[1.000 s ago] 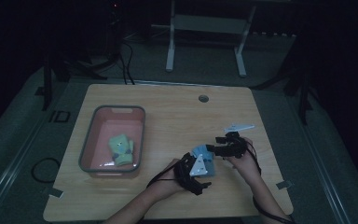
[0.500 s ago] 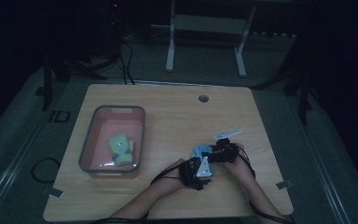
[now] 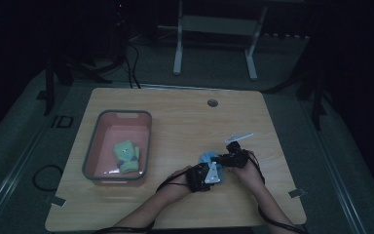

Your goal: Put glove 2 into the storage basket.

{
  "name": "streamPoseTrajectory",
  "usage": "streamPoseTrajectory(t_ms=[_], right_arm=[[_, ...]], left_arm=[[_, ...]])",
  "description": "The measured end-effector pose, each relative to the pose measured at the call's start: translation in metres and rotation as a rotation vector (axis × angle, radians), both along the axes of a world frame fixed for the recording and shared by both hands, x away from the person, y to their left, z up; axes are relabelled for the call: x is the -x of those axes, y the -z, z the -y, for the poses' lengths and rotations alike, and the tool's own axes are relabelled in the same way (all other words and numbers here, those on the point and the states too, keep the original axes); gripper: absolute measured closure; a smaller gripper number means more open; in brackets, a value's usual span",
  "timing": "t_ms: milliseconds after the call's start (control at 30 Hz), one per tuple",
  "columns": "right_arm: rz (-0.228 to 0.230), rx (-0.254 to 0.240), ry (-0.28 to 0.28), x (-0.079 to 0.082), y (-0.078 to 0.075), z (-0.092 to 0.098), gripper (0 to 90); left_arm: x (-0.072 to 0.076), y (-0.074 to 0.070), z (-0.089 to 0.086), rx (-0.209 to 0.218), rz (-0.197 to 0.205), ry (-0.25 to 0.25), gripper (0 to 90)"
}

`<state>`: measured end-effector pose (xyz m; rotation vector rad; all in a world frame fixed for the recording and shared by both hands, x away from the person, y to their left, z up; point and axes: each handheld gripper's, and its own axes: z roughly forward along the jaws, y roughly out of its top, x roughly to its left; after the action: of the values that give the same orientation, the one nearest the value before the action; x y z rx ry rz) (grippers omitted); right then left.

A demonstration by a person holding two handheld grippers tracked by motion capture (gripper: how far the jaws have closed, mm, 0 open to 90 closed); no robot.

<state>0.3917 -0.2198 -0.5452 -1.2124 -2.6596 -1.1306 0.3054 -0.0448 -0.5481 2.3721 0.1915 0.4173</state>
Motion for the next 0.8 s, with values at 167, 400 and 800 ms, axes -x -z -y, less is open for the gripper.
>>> streamPoseTrajectory(t_ms=[167,400,800], right_arm=[[0.010,-0.022,-0.003,0.001,-0.009,-0.002,81.6],[0.020,-0.067,-0.024,0.000,-0.025,-0.011,81.7],[0.047,-0.107,-0.069,-0.002,-0.050,-0.041,81.8]], left_arm=[[0.002,-0.007,-0.002,-0.023,0.014,0.004,76.8],[0.003,-0.028,-0.017,-0.023,0.028,-0.003,76.9],[0.007,-0.055,-0.044,-0.045,0.052,-0.034,76.9]])
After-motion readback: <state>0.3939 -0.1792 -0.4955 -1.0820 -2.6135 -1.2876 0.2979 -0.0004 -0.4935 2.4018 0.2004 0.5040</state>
